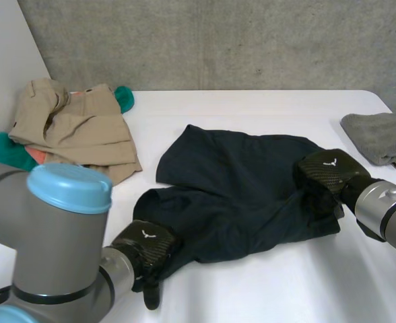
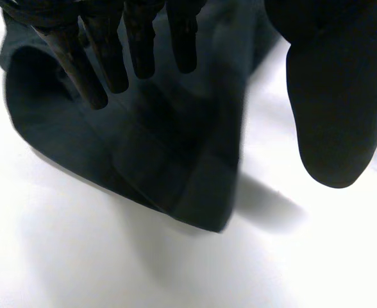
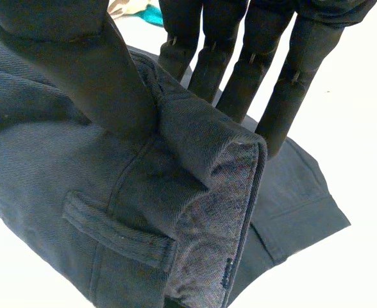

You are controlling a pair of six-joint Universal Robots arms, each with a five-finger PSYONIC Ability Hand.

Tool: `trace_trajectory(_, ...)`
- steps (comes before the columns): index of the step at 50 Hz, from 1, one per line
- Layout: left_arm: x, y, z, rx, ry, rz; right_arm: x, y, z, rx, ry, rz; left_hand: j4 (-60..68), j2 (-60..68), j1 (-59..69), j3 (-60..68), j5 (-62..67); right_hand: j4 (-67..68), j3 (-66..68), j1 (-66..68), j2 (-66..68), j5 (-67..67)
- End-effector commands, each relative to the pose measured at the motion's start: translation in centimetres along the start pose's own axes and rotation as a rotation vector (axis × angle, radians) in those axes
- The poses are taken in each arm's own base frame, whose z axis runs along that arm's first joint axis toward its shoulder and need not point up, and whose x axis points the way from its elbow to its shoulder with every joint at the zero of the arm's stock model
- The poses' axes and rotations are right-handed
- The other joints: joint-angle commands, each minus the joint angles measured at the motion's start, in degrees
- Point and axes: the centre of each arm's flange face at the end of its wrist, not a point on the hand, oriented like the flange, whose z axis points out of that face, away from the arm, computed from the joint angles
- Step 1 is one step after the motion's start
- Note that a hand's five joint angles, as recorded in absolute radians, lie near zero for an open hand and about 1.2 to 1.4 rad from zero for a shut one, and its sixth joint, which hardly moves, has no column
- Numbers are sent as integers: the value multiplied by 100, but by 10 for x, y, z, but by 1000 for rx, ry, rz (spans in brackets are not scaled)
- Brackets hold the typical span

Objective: Fold the laundry.

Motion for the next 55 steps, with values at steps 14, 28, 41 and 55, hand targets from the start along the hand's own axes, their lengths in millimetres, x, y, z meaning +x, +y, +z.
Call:
trace_trajectory(14,1,-7,-2,28,-135,232,-19,31,-32,-217,-143,-339,6373,6357,6309,6353,6397,1159,1220,1592,1318,1218)
trace_trajectory(28,17,-11,-35,-67,106,410,-12,49,-34,-363,-246,-416,6373,6357,6309,6353,6397,1159,1220,1592,1318,1218)
trace_trajectory(41,-49,-127,72,371,-273,376,24,15,44,-7,115,-279,6373,6357,6309,6353,6397,1159,1220,1592,1318,1218)
trace_trajectory(55,-61,-153,166,579,-342,369,51,18,128,216,475,-409,6373,6357,6309,6353,6397,1159,1220,1592,1318,1218)
